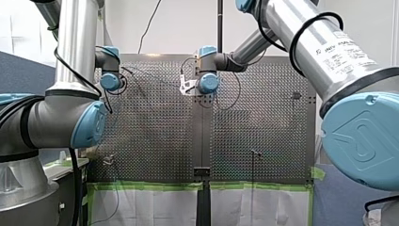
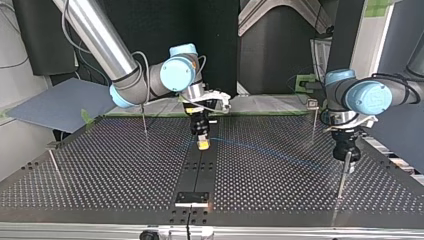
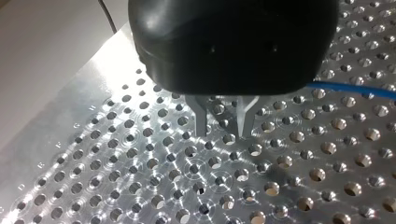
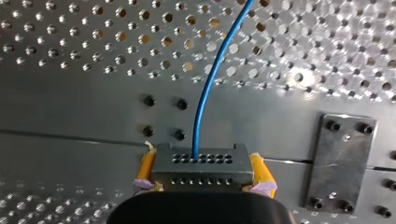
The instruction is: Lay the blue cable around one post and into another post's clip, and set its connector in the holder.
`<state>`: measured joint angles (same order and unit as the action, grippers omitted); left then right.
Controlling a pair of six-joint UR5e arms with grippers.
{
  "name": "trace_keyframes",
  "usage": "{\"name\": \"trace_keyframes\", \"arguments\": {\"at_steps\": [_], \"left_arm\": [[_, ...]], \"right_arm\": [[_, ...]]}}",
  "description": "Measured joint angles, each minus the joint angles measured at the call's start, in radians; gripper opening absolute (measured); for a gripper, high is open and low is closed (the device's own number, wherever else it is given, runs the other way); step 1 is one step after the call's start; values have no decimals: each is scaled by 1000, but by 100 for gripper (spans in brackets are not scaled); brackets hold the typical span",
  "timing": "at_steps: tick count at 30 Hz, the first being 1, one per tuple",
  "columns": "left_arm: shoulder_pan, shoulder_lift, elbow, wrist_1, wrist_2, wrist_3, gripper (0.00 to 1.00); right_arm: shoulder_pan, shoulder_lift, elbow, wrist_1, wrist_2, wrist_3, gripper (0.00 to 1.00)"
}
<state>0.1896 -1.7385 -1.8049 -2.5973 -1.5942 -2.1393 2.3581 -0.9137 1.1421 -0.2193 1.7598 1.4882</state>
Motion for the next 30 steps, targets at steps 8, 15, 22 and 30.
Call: {"name": "trace_keyframes", "arguments": {"at_steps": [8, 15, 22, 30], "left_arm": [[-4, 0, 0, -14, -19, 2, 58], [-6, 0, 0, -19, -24, 2, 81], [-8, 0, 0, -28, -25, 0, 100], [-14, 0, -1, -42, -60, 3, 100]], "right_arm": [[-12, 0, 25, -5, -1, 0, 0], [-23, 0, 54, -22, -7, 0, 0], [-38, 0, 103, -54, -8, 0, 0], [-63, 0, 174, -107, -5, -7, 0]]}}
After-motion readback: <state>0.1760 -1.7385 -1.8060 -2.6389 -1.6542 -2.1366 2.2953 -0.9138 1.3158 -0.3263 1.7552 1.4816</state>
